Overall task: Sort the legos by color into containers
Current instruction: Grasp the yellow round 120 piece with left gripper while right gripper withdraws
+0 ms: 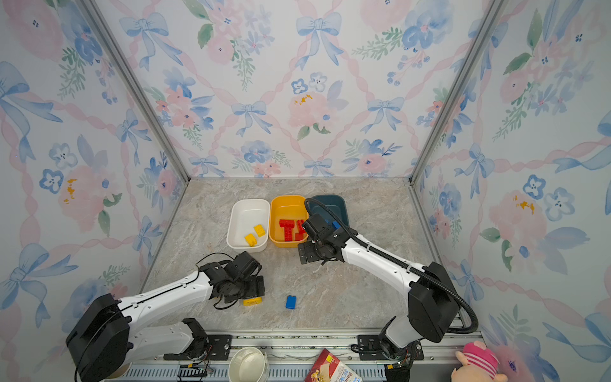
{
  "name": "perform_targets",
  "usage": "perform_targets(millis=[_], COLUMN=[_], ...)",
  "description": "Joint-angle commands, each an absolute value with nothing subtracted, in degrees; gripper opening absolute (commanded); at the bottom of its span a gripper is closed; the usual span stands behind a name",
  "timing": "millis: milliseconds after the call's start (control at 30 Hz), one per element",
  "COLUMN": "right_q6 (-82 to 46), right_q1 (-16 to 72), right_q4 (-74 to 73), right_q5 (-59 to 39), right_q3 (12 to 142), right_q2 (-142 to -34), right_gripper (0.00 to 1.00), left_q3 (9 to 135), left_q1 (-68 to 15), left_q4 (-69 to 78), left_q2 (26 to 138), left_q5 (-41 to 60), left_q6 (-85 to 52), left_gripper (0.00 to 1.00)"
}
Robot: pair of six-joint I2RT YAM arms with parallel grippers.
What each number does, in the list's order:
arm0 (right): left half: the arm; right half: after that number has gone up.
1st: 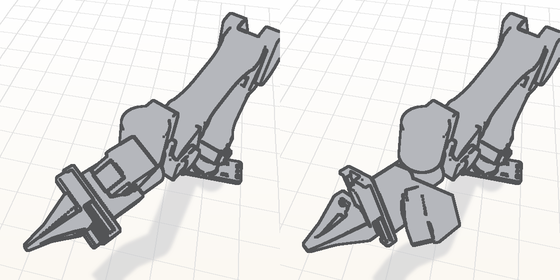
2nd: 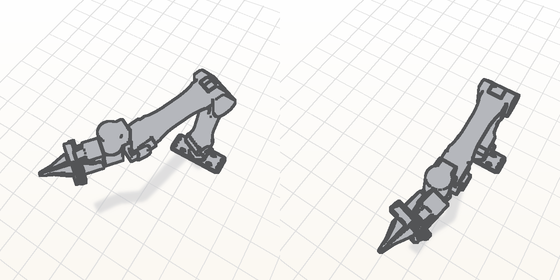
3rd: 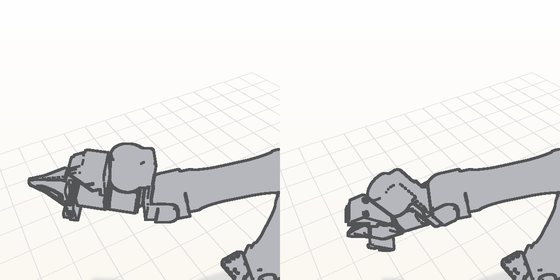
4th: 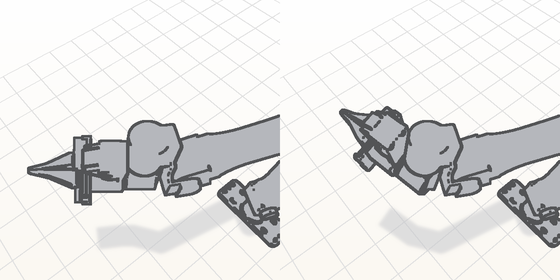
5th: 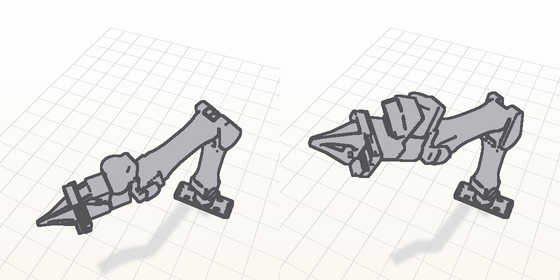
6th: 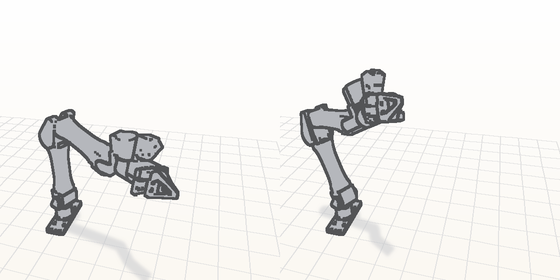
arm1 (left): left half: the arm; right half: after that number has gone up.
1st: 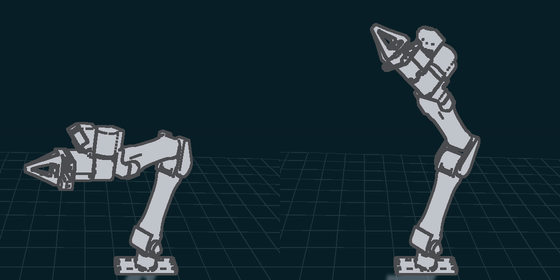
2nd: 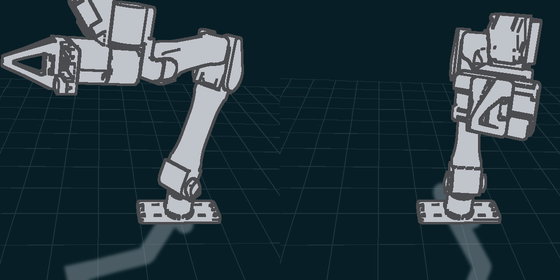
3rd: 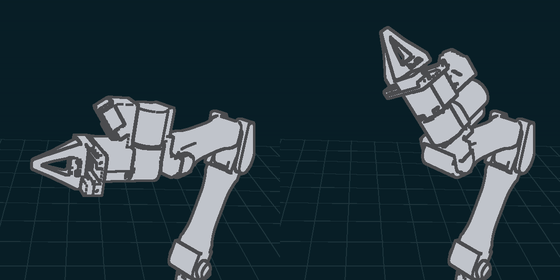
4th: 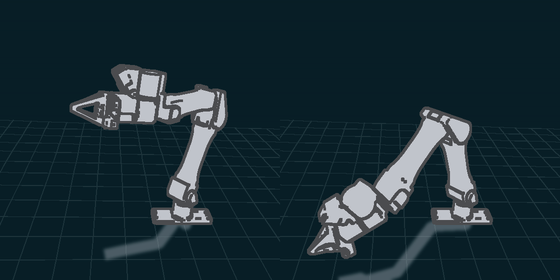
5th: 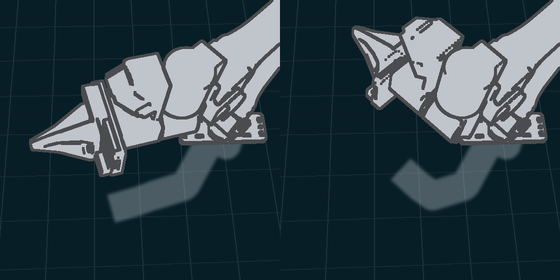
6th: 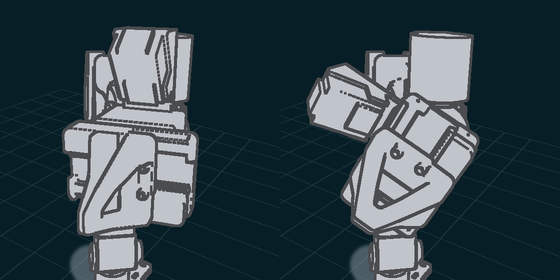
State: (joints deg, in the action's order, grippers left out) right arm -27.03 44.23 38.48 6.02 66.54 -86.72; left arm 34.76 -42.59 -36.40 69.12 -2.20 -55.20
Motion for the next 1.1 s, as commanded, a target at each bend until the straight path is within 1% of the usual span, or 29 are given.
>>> perform_targets(millis=[0,433,567,867,1067], right_q6=[-27.87,-27.2,-27.25,-27.59,-27.95], right_q1=[43.37,41.84,41.53,41.29,41.33], right_q4=[37.62,36.58,36.37,35.98,35.81], right_q5=[6.08,4.83,4.66,4.35,4.25], right_q3=[65.33,64.25,64.15,63.46,63.12], right_q2=[-84.58,-84.46,-84.48,-84.11,-83.81], right_gripper=[0.96,0.97,0.97,0.97,0.97], left_q3=[35.94,36.15,36.63,36.73,36.97], left_q1=[-43.22,-44.39,-44.47,-44.75,-44.8], left_q4=[-37.98,-37.99,-38.01,-38.0,-38.01], left_q2=[70.79,73.64,74.43,74.28,73.66], left_q5=[-1.0,1.35,1.36,1.27,0.89], left_q6=[-56.34,-56.87,-56.6,-56.61,-56.68], left_gripper=[0.92,0.85,0.8,0.66,0.58])
